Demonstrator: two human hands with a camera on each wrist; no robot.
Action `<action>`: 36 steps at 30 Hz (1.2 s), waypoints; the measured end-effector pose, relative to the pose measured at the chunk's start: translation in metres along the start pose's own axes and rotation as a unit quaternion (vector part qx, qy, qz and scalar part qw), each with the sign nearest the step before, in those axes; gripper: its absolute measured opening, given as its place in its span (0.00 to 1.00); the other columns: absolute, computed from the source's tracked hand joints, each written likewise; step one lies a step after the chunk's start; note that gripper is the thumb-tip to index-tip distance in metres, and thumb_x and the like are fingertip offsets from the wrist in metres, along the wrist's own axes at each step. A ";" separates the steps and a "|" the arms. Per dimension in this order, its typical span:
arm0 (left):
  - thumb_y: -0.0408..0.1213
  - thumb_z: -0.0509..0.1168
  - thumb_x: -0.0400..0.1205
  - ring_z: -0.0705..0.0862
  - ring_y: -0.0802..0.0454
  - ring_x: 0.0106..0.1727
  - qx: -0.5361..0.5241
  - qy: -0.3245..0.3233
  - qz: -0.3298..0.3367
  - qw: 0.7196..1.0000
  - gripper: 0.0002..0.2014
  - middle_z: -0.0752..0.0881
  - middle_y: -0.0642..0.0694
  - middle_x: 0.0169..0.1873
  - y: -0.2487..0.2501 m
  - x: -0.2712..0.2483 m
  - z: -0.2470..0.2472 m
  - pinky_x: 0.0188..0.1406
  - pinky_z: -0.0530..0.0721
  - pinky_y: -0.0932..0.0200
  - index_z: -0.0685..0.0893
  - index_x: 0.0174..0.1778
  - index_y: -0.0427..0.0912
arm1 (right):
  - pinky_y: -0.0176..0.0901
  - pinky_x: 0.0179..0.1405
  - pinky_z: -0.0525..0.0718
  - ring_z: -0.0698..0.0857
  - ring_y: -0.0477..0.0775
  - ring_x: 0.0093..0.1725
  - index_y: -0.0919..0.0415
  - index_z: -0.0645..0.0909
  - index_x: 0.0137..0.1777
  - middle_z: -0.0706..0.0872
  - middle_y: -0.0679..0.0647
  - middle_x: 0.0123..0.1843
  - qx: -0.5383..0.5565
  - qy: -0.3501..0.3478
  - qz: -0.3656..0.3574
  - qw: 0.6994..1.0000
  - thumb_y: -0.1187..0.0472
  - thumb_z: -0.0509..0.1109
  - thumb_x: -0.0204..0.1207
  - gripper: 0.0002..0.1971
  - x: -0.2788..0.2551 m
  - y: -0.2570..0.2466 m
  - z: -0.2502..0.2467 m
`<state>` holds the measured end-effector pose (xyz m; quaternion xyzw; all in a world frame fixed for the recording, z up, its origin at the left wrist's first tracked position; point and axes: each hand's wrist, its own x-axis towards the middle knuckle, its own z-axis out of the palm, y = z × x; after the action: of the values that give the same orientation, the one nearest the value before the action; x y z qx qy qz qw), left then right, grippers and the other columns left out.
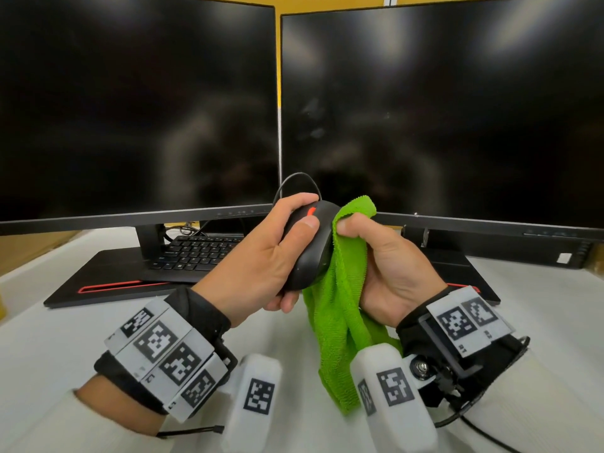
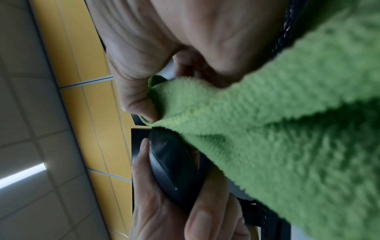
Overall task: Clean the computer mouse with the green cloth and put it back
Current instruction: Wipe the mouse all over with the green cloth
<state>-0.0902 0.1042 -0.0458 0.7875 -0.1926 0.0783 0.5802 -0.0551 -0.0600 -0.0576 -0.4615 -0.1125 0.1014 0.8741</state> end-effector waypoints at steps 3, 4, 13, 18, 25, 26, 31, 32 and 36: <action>0.50 0.54 0.93 0.73 0.51 0.14 0.005 -0.007 -0.003 1.000 0.15 0.76 0.49 0.17 0.002 -0.001 0.002 0.15 0.65 0.69 0.72 0.75 0.67 | 0.80 0.68 0.82 0.85 0.78 0.69 0.72 0.83 0.71 0.87 0.75 0.69 0.017 0.026 0.004 1.000 0.64 0.72 0.77 0.23 -0.001 -0.003 0.000; 0.50 0.54 0.93 0.73 0.51 0.14 0.005 -0.009 -0.004 1.000 0.15 0.76 0.49 0.17 0.002 -0.001 0.002 0.15 0.65 0.69 0.72 0.75 0.68 | 0.80 0.68 0.82 0.86 0.79 0.69 0.72 0.83 0.72 0.87 0.75 0.68 0.020 0.034 0.003 0.999 0.64 0.72 0.78 0.23 -0.001 -0.004 0.000; 0.50 0.54 0.94 0.71 0.51 0.14 -0.038 0.013 -0.006 0.999 0.14 0.80 0.51 0.23 0.000 -0.001 0.005 0.16 0.67 0.67 0.75 0.74 0.66 | 0.83 0.64 0.82 0.82 0.76 0.64 0.75 0.72 0.76 0.78 0.81 0.71 -0.008 -0.050 0.008 0.999 0.67 0.78 0.71 0.34 -0.008 0.003 0.008; 0.50 0.54 0.94 0.66 0.54 0.13 -0.119 0.062 -0.017 0.991 0.15 0.76 0.47 0.24 -0.002 0.005 0.002 0.14 0.66 0.70 0.80 0.73 0.63 | 0.91 0.61 0.79 0.80 0.82 0.63 0.79 0.71 0.74 0.78 0.77 0.64 -0.016 -0.096 -0.016 0.995 0.74 0.75 0.74 0.30 -0.010 0.002 0.009; 0.50 0.54 0.94 0.67 0.52 0.15 -0.109 0.055 -0.024 0.992 0.15 0.77 0.45 0.28 -0.003 0.003 0.004 0.13 0.66 0.70 0.80 0.73 0.62 | 0.74 0.59 0.86 0.86 0.71 0.52 0.79 0.80 0.68 0.86 0.70 0.52 -0.057 -0.062 -0.041 0.996 0.79 0.76 0.62 0.30 -0.012 0.002 0.012; 0.49 0.54 0.94 0.67 0.51 0.15 -0.105 0.047 -0.023 0.993 0.14 0.77 0.43 0.29 -0.003 0.003 0.004 0.14 0.65 0.70 0.79 0.73 0.62 | 0.74 0.60 0.86 0.87 0.70 0.52 0.79 0.81 0.67 0.87 0.70 0.51 -0.060 -0.053 -0.040 0.996 0.80 0.78 0.61 0.31 -0.012 0.001 0.012; 0.48 0.54 0.94 0.68 0.50 0.15 -0.092 0.021 -0.023 0.995 0.14 0.75 0.46 0.24 -0.001 0.002 0.003 0.14 0.66 0.69 0.78 0.73 0.65 | 0.79 0.65 0.84 0.85 0.68 0.54 0.75 0.84 0.67 0.86 0.67 0.52 -0.062 0.030 -0.032 0.997 0.63 0.78 0.61 0.31 -0.013 -0.005 0.012; 0.48 0.54 0.94 0.68 0.50 0.15 -0.089 0.019 -0.023 0.996 0.14 0.75 0.47 0.23 0.000 0.002 0.002 0.14 0.66 0.69 0.77 0.73 0.65 | 0.78 0.63 0.86 0.86 0.67 0.53 0.73 0.85 0.66 0.86 0.67 0.52 -0.062 0.036 -0.027 0.997 0.63 0.78 0.65 0.28 -0.013 -0.006 0.012; 0.48 0.54 0.94 0.68 0.50 0.15 -0.081 0.029 -0.022 0.996 0.14 0.75 0.47 0.22 -0.002 0.002 0.003 0.16 0.66 0.68 0.77 0.73 0.65 | 0.81 0.64 0.84 0.87 0.70 0.56 0.77 0.81 0.69 0.86 0.70 0.56 -0.065 0.028 -0.031 0.997 0.67 0.77 0.74 0.25 -0.014 -0.004 0.013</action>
<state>-0.0874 0.1016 -0.0477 0.7392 -0.1642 0.0729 0.6490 -0.0722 -0.0559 -0.0480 -0.5161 -0.1082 0.0537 0.8480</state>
